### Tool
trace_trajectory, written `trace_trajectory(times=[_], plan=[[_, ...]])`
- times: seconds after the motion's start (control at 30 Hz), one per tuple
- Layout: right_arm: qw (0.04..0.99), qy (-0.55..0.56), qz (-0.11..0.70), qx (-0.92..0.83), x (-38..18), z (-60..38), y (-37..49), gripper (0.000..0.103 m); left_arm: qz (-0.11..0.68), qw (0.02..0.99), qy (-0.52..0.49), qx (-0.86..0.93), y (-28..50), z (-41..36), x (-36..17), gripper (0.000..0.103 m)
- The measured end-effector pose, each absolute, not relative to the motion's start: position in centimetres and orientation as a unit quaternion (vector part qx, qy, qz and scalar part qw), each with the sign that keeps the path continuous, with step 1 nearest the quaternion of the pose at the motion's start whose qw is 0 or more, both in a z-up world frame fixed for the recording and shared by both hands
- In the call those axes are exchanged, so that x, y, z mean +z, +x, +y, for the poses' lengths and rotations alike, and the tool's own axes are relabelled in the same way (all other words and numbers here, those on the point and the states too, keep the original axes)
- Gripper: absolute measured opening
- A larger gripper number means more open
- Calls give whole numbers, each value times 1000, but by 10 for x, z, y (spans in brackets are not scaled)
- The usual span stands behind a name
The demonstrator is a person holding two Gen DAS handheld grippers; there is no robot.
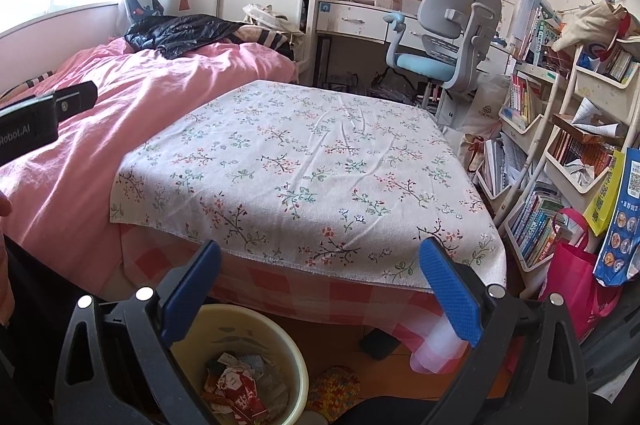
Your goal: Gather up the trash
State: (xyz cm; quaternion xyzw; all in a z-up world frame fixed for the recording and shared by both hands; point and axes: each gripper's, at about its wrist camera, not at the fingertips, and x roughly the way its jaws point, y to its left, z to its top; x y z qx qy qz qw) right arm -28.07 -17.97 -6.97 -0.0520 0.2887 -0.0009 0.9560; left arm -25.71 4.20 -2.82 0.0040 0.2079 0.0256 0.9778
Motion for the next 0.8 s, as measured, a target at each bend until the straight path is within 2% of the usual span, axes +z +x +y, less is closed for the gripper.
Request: trace_trajectory(times=[0.8], plan=[[958, -47, 284, 1, -69, -177, -281, 95, 208, 978, 9, 19, -258, 35, -26, 96]])
